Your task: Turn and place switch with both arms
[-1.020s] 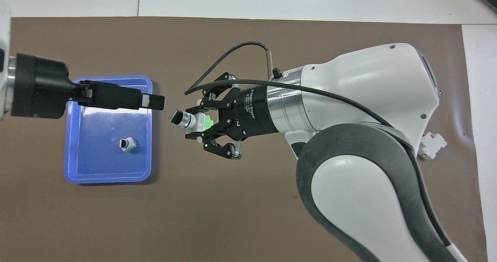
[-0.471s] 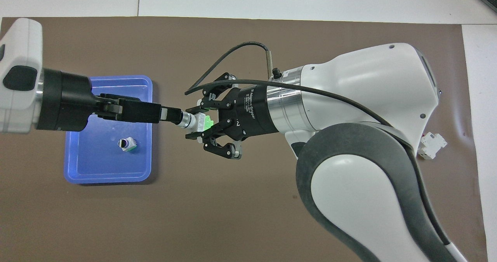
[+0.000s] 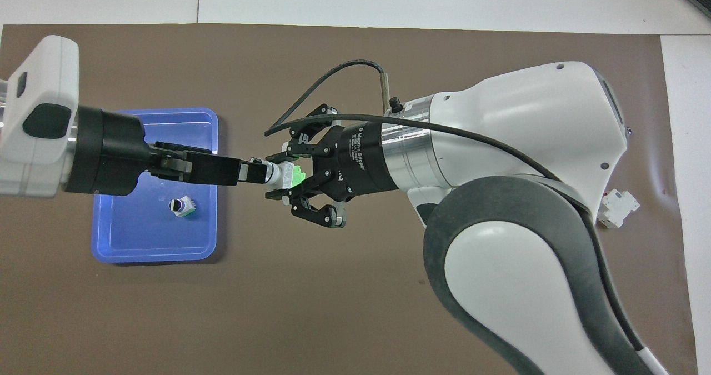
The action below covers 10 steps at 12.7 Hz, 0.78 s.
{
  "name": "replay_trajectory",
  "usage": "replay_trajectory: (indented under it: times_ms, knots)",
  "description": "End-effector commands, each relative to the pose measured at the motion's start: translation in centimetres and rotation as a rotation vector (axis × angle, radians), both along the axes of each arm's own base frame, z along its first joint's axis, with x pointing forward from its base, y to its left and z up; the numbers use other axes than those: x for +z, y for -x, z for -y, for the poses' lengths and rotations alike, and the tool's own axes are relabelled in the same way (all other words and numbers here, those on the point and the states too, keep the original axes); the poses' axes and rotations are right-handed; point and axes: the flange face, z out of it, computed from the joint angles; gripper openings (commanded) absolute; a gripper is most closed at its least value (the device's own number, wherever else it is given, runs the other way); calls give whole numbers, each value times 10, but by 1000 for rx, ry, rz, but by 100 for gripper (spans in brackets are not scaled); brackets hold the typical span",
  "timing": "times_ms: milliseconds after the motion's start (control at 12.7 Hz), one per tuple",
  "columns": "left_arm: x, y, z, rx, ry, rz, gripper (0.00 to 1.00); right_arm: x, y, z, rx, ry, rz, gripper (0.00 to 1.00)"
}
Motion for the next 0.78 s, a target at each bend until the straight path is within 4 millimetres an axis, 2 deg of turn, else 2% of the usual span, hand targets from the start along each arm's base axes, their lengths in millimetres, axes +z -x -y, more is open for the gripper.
replay_trajectory:
  times_ms: [0,235,392,706]
  knots:
    - [-4,10,-4,-3,14,-9,42,4,-2,1,-1,13,-18,0]
    - [-1,9,-9,12,16,0,38,3,-3,1,-2,14,-21,0]
    - [-1,8,-9,19,17,0,28,4,-2,1,-3,13,-21,0]
    - [0,5,-8,36,18,16,27,3,-3,1,-5,14,-25,0]
